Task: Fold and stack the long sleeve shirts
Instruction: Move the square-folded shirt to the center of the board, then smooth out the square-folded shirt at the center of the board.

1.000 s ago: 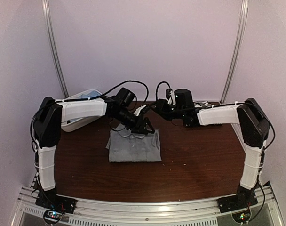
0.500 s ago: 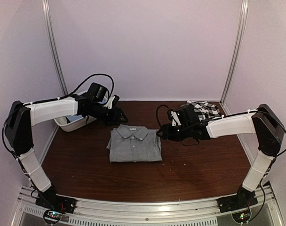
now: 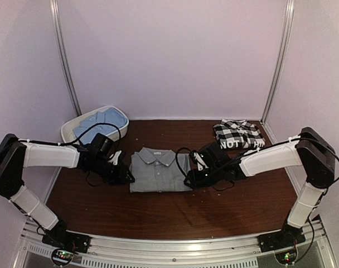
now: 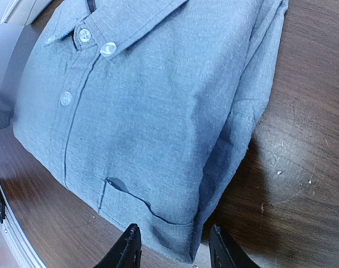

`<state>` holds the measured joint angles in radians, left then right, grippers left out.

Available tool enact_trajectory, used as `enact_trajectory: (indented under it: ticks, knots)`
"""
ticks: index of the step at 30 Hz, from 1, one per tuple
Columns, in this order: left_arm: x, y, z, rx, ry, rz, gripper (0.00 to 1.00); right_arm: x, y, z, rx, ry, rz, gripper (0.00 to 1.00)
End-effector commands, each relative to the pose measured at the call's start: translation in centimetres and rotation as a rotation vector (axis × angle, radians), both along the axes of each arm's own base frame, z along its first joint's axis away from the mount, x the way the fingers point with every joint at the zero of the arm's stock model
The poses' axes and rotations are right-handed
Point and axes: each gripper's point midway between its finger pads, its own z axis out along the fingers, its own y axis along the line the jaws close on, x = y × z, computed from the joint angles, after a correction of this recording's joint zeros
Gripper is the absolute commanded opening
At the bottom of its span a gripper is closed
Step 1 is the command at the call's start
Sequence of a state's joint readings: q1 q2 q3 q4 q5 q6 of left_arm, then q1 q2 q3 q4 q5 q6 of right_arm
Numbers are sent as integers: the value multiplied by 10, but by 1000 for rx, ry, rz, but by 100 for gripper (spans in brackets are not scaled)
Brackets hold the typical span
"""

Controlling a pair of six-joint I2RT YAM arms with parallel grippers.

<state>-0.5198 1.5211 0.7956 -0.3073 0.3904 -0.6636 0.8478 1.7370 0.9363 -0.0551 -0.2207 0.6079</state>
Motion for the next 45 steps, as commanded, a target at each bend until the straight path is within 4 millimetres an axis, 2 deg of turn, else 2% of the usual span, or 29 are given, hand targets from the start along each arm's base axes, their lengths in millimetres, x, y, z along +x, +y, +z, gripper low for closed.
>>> enact_trajectory:
  ticks: [1, 3, 5, 10, 12, 18, 20, 21, 22, 25, 27, 29, 32, 34, 37, 40, 45]
  knots:
    - [-9, -28, 7, -79, -44, -48, 46, -6, -5, -5, -29, -6, -8, 42]
    - [-14, -31, 0, -63, -27, -53, 43, -8, -6, -9, -35, 0, -8, 38]
    - [-18, -32, -6, -50, -14, -56, 34, -11, -6, -12, -36, 10, -2, 33]
    - [-35, -37, -15, -22, 27, -93, 8, -23, -16, -21, -52, 29, -5, 5]
    - [-44, -37, -19, -3, 51, -107, 0, -29, -24, -24, -58, 41, -15, 0]
    - [-76, -30, -32, 35, 126, -142, 0, -61, -35, -33, -39, 91, -19, 1]
    - [-82, -29, -27, 25, 128, -147, 13, -66, -41, -33, -43, 94, -29, 8]
    - [-81, -28, -22, 25, 118, -145, 24, -66, -43, -31, -46, 88, -37, 10]
    - [-80, -28, -14, 26, 103, -143, 29, -65, -45, -26, -44, 79, -44, 14]
    - [-66, -28, 19, 25, 23, -124, 42, -57, -45, -3, -43, 36, -59, 31]
    - [-55, -18, 35, 52, -17, -84, 44, -48, -42, 16, -39, 0, -65, 39]
    - [-38, -2, 42, 82, -53, -17, 44, -36, -39, 35, -27, -43, -81, 43]
    - [-18, 20, 37, 79, -57, 74, 43, -13, -32, 56, 9, -89, -99, 47]
    - [-7, 24, 34, 36, -58, 98, 41, 3, -28, 59, 3, -105, -99, 47]
    - [6, 17, 29, -11, -62, 90, 40, 28, -22, 54, -6, -110, -112, 48]
    - [10, 5, 17, -55, -32, 64, 38, 50, -14, 49, 10, -111, -118, 47]
    - [15, 5, -4, -32, -9, 75, 35, 72, -8, 30, -23, -95, -121, 45]
